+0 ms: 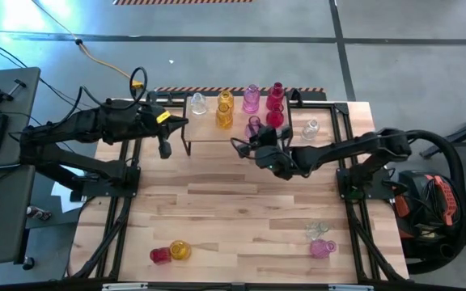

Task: Sort vases onto shelf
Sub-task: Put the top violet vase aligned with the other violet vase on the shelf

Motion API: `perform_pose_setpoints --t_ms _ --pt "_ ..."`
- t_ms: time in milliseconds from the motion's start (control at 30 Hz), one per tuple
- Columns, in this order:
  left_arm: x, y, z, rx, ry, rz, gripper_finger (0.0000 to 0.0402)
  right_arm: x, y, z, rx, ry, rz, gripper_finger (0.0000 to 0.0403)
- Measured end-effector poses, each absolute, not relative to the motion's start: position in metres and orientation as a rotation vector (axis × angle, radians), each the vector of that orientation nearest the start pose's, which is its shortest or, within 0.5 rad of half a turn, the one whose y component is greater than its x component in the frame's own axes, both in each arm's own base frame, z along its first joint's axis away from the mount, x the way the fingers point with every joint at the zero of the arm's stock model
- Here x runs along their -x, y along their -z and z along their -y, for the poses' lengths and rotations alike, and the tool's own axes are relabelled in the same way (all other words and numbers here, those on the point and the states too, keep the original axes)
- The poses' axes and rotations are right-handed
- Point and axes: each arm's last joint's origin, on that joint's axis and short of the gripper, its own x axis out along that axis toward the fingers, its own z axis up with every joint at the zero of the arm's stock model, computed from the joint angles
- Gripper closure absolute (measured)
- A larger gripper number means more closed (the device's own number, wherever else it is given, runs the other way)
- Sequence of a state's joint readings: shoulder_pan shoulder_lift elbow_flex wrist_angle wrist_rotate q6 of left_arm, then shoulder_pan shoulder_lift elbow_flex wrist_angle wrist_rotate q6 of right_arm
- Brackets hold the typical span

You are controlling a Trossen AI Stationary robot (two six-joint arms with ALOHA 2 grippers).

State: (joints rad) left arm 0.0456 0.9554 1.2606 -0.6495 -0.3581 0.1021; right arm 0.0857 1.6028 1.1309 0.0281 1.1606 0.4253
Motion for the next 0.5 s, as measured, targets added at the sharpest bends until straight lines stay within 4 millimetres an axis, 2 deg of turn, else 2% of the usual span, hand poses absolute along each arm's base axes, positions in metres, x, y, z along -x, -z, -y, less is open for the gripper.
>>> perform_pose_setpoints --t_ms 267,500 --pt "-0.171 -0.419 -0.02 -0.201 -0.469 -0.37 0.0389 -0.354 -0.265 0.019 -0.137 1.16 -0.137 0.0334" --pt "-0.171 -0.419 -0.021 -0.202 -0.48 -0.371 0.0389 -0.362 -0.26 0.032 -0.143 1.174 -0.114 0.0334"
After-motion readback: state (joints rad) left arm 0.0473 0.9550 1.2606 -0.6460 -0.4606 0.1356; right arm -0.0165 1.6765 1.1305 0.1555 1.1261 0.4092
